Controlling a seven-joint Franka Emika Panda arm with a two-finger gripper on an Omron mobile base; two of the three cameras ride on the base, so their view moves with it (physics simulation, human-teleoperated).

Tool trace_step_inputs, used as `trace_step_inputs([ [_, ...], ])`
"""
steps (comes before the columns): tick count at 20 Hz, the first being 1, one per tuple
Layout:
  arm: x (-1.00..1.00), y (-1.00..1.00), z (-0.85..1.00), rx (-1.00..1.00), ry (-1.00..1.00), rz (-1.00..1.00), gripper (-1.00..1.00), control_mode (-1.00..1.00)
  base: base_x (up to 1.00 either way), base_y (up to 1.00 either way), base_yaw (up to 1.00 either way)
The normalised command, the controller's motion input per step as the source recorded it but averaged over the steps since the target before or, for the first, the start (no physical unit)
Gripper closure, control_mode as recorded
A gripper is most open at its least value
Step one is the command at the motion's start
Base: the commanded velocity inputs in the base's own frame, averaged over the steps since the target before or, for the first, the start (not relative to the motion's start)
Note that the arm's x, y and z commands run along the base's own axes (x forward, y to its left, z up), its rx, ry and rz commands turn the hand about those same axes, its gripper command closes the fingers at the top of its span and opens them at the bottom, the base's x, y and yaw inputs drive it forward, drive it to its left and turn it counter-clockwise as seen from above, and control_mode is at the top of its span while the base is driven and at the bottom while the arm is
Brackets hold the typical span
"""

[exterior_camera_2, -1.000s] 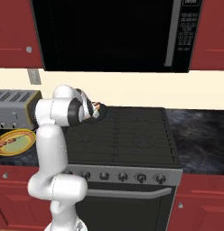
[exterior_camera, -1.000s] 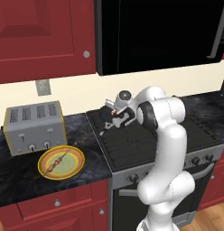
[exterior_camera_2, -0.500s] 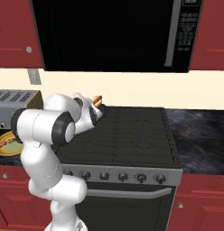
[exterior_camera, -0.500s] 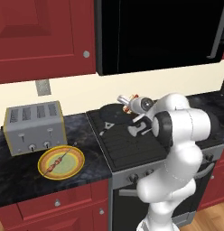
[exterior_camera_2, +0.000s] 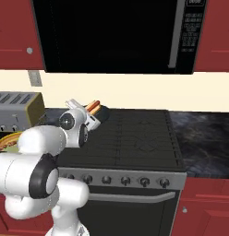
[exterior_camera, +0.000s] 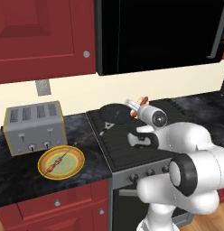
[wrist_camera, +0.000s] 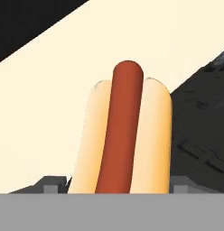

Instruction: Place the cold items (sweet potato and peach) from the fridge in one tupperware on the dining counter. Place the warm items (hot dog and kebab skewer) in the stove area in another tupperware.

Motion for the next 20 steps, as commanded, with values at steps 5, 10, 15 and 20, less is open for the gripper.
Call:
trace_step_inputs([
  [5,-0.75,-0.28,0.70,0.00,0.04,0.00,1.00,-1.00,0.00,0.00,0.00],
  [10,-0.78,-0.30,0.50,0.00,0.13,0.00,1.00,-1.00,0.00,0.00,0.00],
  [15,-0.82,-0.25,0.34,-0.07,0.27,0.00,1.00,-1.00,0.00,0.00,0.00],
  [20,-0.81,-0.18,0.28,-0.13,0.33,0.00,1.00,-1.00,0.00,0.00,0.00],
])
